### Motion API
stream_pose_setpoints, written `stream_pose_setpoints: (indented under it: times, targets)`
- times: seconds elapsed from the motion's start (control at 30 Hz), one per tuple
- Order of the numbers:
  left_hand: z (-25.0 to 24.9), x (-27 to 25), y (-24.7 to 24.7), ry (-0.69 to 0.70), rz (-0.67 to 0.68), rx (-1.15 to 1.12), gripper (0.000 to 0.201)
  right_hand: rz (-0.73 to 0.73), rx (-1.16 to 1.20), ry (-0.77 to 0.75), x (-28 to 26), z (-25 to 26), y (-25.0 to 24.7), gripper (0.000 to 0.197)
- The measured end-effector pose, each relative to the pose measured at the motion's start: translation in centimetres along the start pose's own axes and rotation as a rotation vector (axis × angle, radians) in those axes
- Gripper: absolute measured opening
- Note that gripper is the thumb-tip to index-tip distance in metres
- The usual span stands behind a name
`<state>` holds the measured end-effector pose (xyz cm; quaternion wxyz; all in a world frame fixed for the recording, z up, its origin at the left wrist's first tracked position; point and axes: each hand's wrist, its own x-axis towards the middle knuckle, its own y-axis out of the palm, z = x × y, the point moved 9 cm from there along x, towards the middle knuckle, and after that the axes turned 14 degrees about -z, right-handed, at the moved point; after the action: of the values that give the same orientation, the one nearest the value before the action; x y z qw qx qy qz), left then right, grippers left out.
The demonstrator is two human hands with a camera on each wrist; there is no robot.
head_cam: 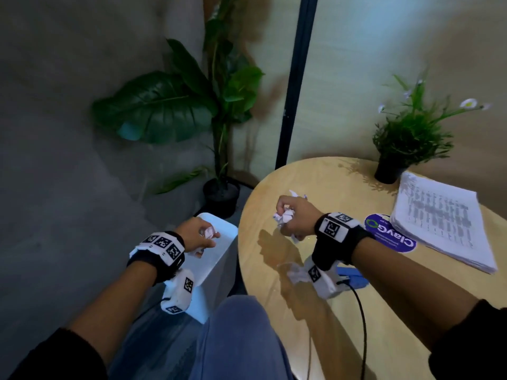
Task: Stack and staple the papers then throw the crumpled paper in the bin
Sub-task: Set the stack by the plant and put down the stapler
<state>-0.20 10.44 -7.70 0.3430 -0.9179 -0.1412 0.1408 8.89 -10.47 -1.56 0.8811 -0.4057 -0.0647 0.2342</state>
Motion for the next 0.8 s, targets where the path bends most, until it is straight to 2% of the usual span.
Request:
stream_pose_setpoints:
  times: [0.17,0.33,0.43,0.53,0.7,0.8]
  targets:
    - [5.6,0.7,-0.4,-0.065,-0.087,-0.01,0.005,0.03,0.13,0.004,3.6,4.3,4.7,0.031]
    - [9.1,0.9,0.0,-0.157,-0.123,-0.032,0.024,0.137,0.164,0.022,6.2,6.7,10.4,0.034]
    - [10.0,1.0,0.1,-0.171,-0.116,-0.022,0.031,0.21,0.204,0.078,7.2,7.2,13.7,0.03]
    - [10.7,1.3,0.0,-0.182,-0.133,0.01,0.033,0.226,0.176,0.073,8.1,7.6,15.9,0.021]
    - [10.8,1.7,0.6,-0.164,-0.09,-0.01,0.042,0.264,0.135,0.122,8.9,7.0,18.1,0.03]
    - [11.3,2.4,1.0,-0.199,-0.121,-0.096,0.048,0.295,0.099,0.148,9.0,6.5,18.6,0.037]
